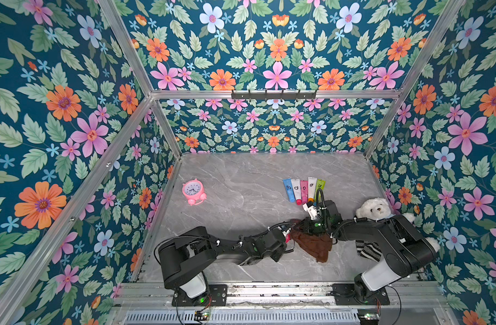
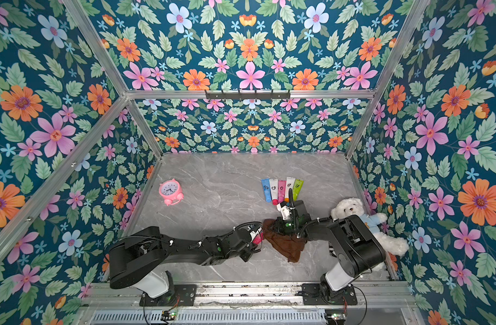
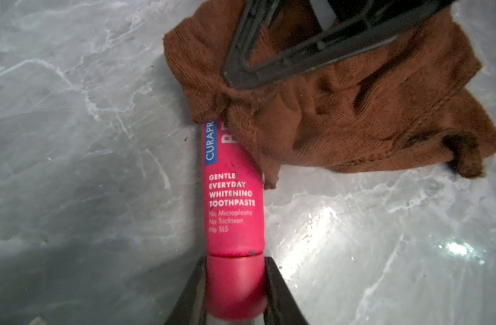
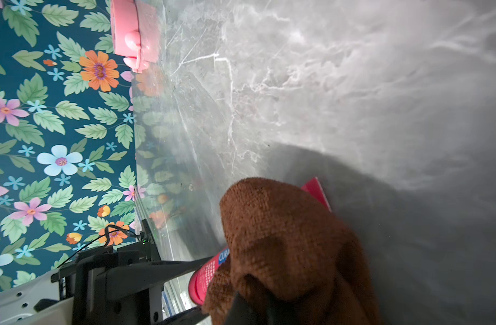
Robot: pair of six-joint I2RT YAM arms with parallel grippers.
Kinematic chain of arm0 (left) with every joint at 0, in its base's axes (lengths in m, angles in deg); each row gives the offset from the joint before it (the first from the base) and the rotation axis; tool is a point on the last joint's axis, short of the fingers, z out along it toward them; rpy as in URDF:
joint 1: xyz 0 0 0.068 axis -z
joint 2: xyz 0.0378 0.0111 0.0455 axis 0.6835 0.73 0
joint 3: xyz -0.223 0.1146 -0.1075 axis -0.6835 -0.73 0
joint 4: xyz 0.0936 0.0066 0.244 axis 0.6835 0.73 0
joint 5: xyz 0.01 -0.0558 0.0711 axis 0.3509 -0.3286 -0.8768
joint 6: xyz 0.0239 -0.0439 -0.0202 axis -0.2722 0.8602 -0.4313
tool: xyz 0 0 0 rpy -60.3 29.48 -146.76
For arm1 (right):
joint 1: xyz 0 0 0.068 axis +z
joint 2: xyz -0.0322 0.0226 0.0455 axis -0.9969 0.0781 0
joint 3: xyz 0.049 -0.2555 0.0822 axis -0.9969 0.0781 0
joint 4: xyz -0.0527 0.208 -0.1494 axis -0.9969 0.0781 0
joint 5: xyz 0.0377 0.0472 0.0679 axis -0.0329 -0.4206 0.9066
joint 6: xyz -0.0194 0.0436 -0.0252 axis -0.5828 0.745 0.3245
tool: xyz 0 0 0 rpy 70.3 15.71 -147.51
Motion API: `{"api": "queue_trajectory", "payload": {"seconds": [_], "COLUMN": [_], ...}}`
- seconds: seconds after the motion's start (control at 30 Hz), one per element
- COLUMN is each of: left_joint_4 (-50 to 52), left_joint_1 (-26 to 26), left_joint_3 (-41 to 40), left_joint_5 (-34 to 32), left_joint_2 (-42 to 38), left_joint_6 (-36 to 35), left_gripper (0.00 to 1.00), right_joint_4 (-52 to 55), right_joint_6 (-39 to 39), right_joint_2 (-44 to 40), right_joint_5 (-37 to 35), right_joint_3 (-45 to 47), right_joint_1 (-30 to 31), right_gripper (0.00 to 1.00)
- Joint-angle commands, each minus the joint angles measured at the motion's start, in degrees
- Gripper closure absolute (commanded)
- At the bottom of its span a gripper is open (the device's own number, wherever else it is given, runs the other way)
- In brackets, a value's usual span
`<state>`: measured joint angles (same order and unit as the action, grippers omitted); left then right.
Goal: Wipe the surface of the toothpaste tube
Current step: Wipe the dirt from the toothpaste tube.
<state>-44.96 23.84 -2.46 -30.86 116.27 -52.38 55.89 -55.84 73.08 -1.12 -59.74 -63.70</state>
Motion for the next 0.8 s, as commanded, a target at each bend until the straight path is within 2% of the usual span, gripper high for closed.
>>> {"api": "queue_trajectory", "payload": {"seconds": [0.0,0.17,0.27,0.33,0.43,0.57,0.63,0.77], "left_joint_4": [8.5,9.1,9.6,9.9,10.4,10.4,10.6,11.4], "left_joint_1": [0.1,0.1,0.1,0.1,0.1,0.0,-0.2,-1.5], "left_joint_3": [-0.2,0.6,1.1,1.2,1.0,-0.3,-1.1,-2.5], "left_joint_5": [1.5,0.9,0.4,0.0,-1.3,-3.0,-4.1,-7.1], "left_joint_2": [0.7,1.4,1.5,1.3,0.8,-1.7,-2.9,-5.4], "left_joint_6": [0.5,0.8,0.8,1.0,1.8,3.3,4.3,7.1], "left_gripper": [1.00,1.00,1.00,1.00,1.00,1.00,1.00,1.00], "right_joint_4": [4.3,1.6,-1.1,-0.8,-2.8,4.9,12.1,19.3], "right_joint_6": [1.1,6.6,8.5,7.9,7.6,4.3,1.7,-0.9], "right_joint_2": [-0.3,-3.3,-2.3,-1.8,-2.5,-7.3,-10.7,-16.7], "right_joint_5": [-3.8,-4.7,-4.4,-5.5,-4.8,-6.3,-8.2,-9.4], "right_joint_3": [2.3,4.8,6.4,7.3,9.2,7.9,5.6,4.0], "right_joint_1": [2.5,12.3,14.3,13.1,7.3,1.0,0.7,0.7], "right_gripper": [1.00,1.00,1.00,1.00,1.00,1.00,1.00,1.00]}}
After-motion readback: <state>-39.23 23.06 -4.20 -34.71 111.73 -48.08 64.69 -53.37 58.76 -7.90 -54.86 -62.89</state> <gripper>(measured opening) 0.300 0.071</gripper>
